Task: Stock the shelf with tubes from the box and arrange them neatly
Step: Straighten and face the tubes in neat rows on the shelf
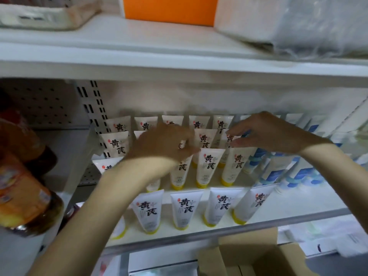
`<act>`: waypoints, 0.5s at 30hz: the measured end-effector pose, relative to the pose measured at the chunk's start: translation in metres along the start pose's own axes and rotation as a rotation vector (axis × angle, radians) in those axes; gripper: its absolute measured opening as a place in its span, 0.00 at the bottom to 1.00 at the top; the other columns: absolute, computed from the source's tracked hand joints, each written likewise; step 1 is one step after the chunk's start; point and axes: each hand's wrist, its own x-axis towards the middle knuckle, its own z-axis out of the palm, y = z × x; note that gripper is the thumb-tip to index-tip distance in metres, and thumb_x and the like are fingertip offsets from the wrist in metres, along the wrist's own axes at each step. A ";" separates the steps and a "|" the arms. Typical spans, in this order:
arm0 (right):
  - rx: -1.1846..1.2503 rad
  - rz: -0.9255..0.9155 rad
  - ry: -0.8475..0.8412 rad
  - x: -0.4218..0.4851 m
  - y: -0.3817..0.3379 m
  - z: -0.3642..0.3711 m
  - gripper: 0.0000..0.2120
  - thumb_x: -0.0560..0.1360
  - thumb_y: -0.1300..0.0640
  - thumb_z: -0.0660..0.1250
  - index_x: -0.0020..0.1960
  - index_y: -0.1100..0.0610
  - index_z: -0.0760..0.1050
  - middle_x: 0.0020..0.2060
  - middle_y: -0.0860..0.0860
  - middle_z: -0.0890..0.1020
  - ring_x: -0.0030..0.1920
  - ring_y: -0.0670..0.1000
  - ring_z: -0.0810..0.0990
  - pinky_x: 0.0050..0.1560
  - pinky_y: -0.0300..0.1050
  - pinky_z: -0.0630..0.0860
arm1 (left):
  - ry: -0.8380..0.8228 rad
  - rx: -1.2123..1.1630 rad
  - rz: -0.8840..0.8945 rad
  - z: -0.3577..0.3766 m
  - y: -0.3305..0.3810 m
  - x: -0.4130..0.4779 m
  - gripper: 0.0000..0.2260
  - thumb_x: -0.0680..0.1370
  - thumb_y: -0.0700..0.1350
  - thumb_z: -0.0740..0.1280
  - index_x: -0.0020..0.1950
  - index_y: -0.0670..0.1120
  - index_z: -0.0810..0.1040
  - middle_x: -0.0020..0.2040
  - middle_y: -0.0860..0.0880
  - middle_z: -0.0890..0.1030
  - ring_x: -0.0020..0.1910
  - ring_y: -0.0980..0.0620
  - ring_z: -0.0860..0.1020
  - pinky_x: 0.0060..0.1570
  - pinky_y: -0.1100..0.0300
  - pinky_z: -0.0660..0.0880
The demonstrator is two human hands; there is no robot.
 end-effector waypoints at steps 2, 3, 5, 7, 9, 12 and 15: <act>0.068 -0.024 0.045 -0.006 -0.026 -0.002 0.16 0.70 0.47 0.70 0.56 0.50 0.81 0.51 0.43 0.82 0.46 0.36 0.78 0.46 0.25 0.71 | 0.068 -0.004 -0.082 -0.012 -0.011 -0.032 0.14 0.74 0.60 0.63 0.55 0.56 0.78 0.54 0.56 0.80 0.53 0.51 0.77 0.55 0.54 0.73; 0.074 -0.037 0.037 -0.009 -0.040 0.000 0.16 0.69 0.45 0.69 0.56 0.48 0.81 0.52 0.42 0.82 0.46 0.35 0.78 0.47 0.25 0.71 | 0.106 -0.007 -0.127 -0.017 -0.016 -0.050 0.15 0.74 0.61 0.63 0.56 0.57 0.78 0.55 0.56 0.80 0.53 0.51 0.77 0.55 0.54 0.73; 0.081 -0.056 -0.012 -0.015 -0.070 0.008 0.17 0.69 0.42 0.68 0.56 0.46 0.80 0.52 0.40 0.82 0.47 0.34 0.77 0.49 0.25 0.70 | 0.152 0.018 -0.180 -0.021 -0.030 -0.081 0.19 0.72 0.65 0.60 0.57 0.57 0.78 0.46 0.54 0.82 0.45 0.52 0.78 0.49 0.55 0.75; 0.061 -0.103 -0.047 -0.021 -0.097 0.020 0.22 0.68 0.38 0.66 0.60 0.44 0.78 0.55 0.40 0.81 0.50 0.35 0.77 0.50 0.25 0.70 | 0.183 0.038 -0.185 -0.020 -0.044 -0.102 0.27 0.71 0.71 0.55 0.54 0.54 0.80 0.40 0.53 0.81 0.40 0.54 0.77 0.44 0.55 0.76; 0.021 -0.154 -0.077 -0.025 -0.122 0.031 0.25 0.68 0.35 0.64 0.63 0.42 0.75 0.59 0.38 0.78 0.55 0.37 0.76 0.56 0.31 0.72 | 0.281 -0.025 -0.166 -0.012 -0.057 -0.117 0.28 0.70 0.71 0.56 0.54 0.53 0.80 0.48 0.56 0.81 0.48 0.56 0.78 0.49 0.59 0.74; 0.001 -0.234 -0.110 -0.022 -0.149 0.052 0.26 0.69 0.36 0.66 0.64 0.45 0.74 0.59 0.41 0.79 0.59 0.40 0.76 0.61 0.40 0.72 | 0.429 -0.155 -0.183 0.004 -0.064 -0.132 0.24 0.72 0.64 0.65 0.62 0.52 0.76 0.56 0.57 0.76 0.57 0.59 0.73 0.52 0.74 0.64; -0.038 -0.259 -0.121 -0.016 -0.162 0.069 0.24 0.67 0.37 0.68 0.58 0.48 0.78 0.52 0.45 0.83 0.54 0.47 0.80 0.54 0.49 0.77 | 0.524 -0.256 -0.227 0.020 -0.067 -0.140 0.23 0.73 0.56 0.70 0.65 0.50 0.74 0.61 0.54 0.74 0.60 0.59 0.70 0.54 0.79 0.60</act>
